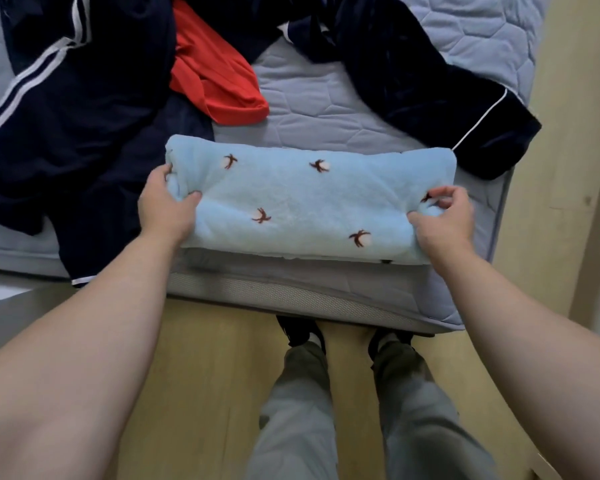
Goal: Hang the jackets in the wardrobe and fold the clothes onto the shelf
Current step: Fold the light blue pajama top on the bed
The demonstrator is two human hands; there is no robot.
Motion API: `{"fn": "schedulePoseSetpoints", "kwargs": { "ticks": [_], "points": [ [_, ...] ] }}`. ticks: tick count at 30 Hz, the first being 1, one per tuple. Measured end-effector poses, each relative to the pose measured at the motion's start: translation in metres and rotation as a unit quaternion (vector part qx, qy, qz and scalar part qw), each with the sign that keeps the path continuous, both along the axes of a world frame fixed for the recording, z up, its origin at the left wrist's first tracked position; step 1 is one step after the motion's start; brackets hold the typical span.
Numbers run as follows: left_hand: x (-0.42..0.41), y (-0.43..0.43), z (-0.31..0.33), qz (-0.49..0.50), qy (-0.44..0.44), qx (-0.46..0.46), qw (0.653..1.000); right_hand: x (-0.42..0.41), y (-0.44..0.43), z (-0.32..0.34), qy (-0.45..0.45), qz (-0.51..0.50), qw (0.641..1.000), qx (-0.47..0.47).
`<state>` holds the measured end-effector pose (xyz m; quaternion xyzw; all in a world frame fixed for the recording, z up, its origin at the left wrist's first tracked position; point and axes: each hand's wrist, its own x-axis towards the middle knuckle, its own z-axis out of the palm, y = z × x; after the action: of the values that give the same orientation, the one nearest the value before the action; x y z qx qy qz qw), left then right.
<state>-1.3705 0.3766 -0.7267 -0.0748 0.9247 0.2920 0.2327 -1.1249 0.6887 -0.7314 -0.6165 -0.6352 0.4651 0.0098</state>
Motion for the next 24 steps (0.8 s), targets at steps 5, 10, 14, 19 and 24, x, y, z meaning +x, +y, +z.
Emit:
{"fn": "schedulePoseSetpoints", "kwargs": {
  "ticks": [5, 10, 14, 19, 24],
  "points": [
    [0.033, 0.052, -0.001, -0.002, 0.126, -0.207, 0.970, -0.018, -0.022, -0.005, -0.171, 0.070, 0.979, 0.083],
    [0.102, 0.099, -0.002, -0.294, 0.266, -0.117, 0.910, -0.056, -0.073, 0.019, -0.050, 0.164, 0.946, 0.274],
    [0.112, 0.096, -0.037, -0.376, 0.190, -0.184, 0.888, -0.069, -0.091, -0.016, -0.105, 0.397, 0.877, 0.249],
    [0.079, 0.068, -0.090, -0.435, 0.195, -0.194, 0.857, -0.061, -0.070, -0.077, -0.152, 0.454, 0.836, 0.267],
    [0.075, 0.067, -0.105, -0.439, 0.185, -0.178, 0.861, -0.056, -0.058, -0.084, -0.160, 0.433, 0.844, 0.271]
  ]
}}
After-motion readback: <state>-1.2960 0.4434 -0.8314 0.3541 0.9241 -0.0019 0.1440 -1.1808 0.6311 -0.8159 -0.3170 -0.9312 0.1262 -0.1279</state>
